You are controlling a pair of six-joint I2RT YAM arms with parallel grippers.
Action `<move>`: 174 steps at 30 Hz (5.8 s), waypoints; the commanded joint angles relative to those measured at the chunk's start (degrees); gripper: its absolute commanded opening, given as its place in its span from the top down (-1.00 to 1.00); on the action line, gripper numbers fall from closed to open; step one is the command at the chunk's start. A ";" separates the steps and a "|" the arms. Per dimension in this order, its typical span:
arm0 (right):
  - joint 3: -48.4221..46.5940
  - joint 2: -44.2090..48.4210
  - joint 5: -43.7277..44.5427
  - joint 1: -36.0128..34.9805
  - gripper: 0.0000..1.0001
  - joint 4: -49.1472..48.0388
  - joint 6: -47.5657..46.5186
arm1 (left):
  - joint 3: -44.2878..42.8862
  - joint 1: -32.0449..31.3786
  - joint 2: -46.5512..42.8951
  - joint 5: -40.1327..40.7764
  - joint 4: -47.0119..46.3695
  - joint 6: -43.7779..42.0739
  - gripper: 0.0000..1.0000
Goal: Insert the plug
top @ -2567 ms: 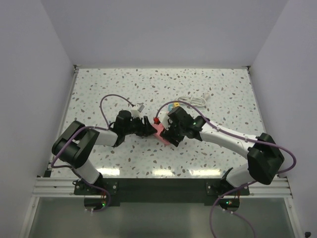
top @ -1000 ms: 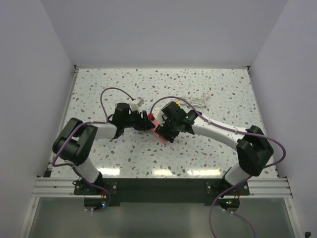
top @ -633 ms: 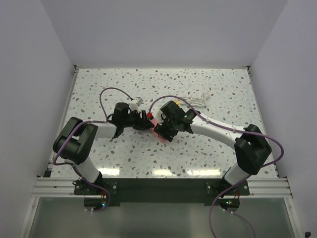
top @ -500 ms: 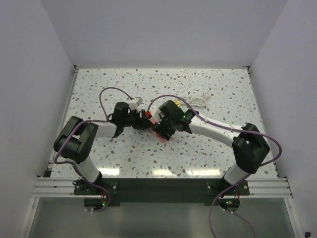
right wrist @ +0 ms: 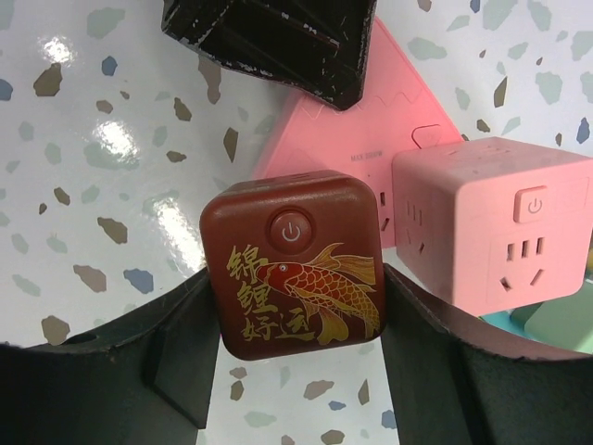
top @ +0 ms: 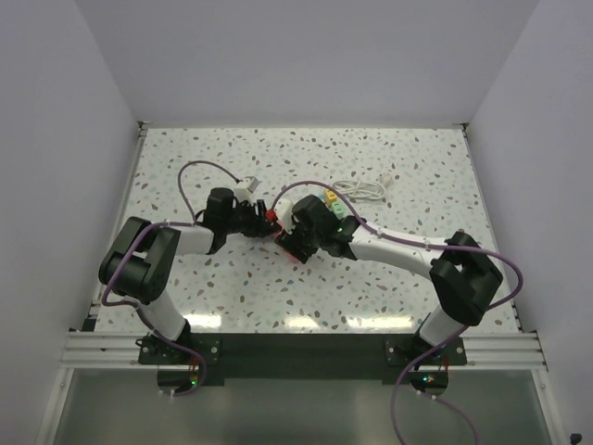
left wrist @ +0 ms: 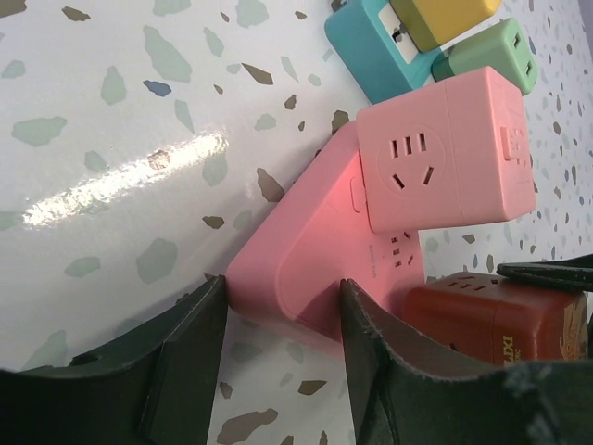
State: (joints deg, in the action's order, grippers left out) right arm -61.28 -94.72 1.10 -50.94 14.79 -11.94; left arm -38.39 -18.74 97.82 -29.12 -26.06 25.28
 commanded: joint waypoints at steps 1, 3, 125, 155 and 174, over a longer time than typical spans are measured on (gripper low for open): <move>4.15 -5.74 0.48 -1.01 1.00 5.60 2.98 | -0.46 1.16 0.53 2.23 0.93 -3.66 0.10; 3.62 -6.44 0.04 -1.01 1.00 5.17 3.42 | -0.98 1.86 0.62 2.05 1.19 -3.57 0.11; -4.03 -10.76 20.78 -3.91 -0.23 -4.76 30.67 | 4.38 5.74 1.32 -1.02 -7.95 3.55 1.00; 4.93 4.00 21.13 -4.35 -0.80 -13.02 27.41 | 5.17 3.11 -1.92 1.17 -7.60 2.06 1.00; 17.41 30.89 32.02 -3.03 -0.98 -11.97 24.43 | 16.68 -1.03 -41.71 25.16 0.12 -1.11 -0.30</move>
State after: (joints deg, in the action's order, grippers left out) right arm -45.74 -67.59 26.13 -54.98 4.16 14.50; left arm -21.78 -19.46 61.91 -11.86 -30.89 24.75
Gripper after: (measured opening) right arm 0.986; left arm 0.501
